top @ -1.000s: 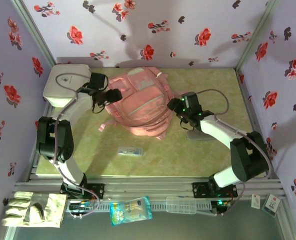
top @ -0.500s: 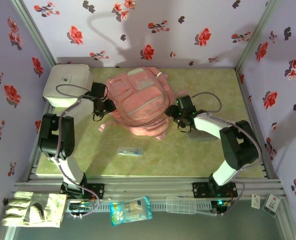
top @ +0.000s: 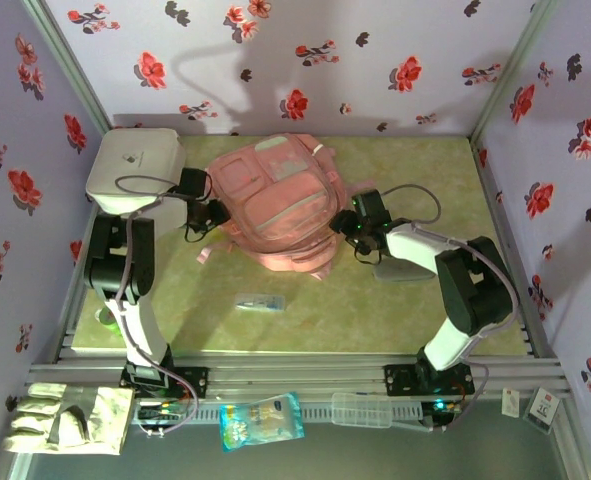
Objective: Pack books, pencil case, and school supplies into a backpack
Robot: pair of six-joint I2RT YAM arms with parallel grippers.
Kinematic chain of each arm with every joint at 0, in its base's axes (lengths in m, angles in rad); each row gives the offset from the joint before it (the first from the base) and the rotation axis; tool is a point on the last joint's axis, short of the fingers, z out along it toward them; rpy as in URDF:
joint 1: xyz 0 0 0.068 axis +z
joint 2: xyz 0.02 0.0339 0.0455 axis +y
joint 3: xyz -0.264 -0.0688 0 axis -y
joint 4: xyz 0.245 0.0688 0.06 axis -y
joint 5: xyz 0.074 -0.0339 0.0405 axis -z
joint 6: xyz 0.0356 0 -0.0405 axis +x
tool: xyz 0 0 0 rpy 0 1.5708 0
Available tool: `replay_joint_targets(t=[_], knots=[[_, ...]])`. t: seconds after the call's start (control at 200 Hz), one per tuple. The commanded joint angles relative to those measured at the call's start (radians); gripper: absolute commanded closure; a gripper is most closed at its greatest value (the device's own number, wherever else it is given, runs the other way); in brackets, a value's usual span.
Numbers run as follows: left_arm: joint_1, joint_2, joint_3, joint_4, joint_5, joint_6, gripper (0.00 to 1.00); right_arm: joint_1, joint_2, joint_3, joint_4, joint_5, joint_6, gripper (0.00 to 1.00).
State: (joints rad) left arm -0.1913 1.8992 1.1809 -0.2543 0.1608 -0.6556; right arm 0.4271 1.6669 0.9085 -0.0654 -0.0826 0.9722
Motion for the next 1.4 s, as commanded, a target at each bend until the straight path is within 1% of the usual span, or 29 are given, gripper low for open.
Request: replay_joint_targets(t=[0.0, 0.185, 0.33, 0.47, 0.575, 0.67, 0.765, 0.98, 1.045, 1.12, 1.185, 1.235, 1.285, 1.395], knots=[[0.009, 0.022, -0.008, 0.092, 0.042, -0.026, 0.73, -0.017, 0.032, 0.006, 0.036, -0.005, 0.008, 0.32], [0.008, 0.001, -0.019, 0.115, 0.081, -0.058, 0.91, -0.047, 0.1, 0.029, 0.124, -0.062, -0.025, 0.36], [-0.01, -0.044, -0.048, 0.13, 0.116, -0.108, 1.0, -0.078, 0.179, 0.126, 0.124, -0.075, -0.085, 0.4], [-0.061, -0.091, -0.062, 0.119, 0.16, -0.172, 1.0, -0.112, 0.27, 0.261, 0.088, -0.056, -0.181, 0.41], [-0.117, -0.107, -0.054, 0.109, 0.166, -0.202, 1.0, -0.139, 0.327, 0.346, 0.077, -0.039, -0.248, 0.41], [-0.163, -0.108, -0.043, 0.108, 0.167, -0.236, 1.0, -0.169, 0.348, 0.414, 0.026, -0.024, -0.283, 0.41], [-0.19, -0.111, -0.038, 0.132, 0.167, -0.276, 1.0, -0.2, 0.312, 0.447, -0.039, -0.005, -0.301, 0.4], [-0.203, -0.114, -0.052, 0.22, 0.166, -0.375, 1.0, -0.218, 0.12, 0.431, -0.249, 0.172, -0.405, 0.34], [-0.207, -0.115, -0.053, 0.234, 0.167, -0.391, 1.0, -0.216, 0.069, 0.409, -0.29, 0.17, -0.418, 0.34], [-0.215, -0.115, -0.039, 0.227, 0.168, -0.39, 1.0, -0.209, 0.014, 0.378, -0.316, 0.119, -0.413, 0.34], [-0.221, -0.115, -0.015, 0.192, 0.172, -0.374, 1.0, -0.185, -0.032, 0.348, -0.322, 0.069, -0.396, 0.35], [-0.224, -0.121, -0.009, 0.184, 0.172, -0.37, 1.0, -0.149, -0.064, 0.331, -0.329, 0.06, -0.383, 0.35], [-0.227, -0.126, -0.006, 0.18, 0.172, -0.367, 1.0, -0.102, -0.086, 0.319, -0.336, 0.066, -0.373, 0.35], [-0.237, -0.133, 0.023, 0.144, 0.174, -0.343, 1.0, 0.022, -0.115, 0.297, -0.349, 0.123, -0.337, 0.37]])
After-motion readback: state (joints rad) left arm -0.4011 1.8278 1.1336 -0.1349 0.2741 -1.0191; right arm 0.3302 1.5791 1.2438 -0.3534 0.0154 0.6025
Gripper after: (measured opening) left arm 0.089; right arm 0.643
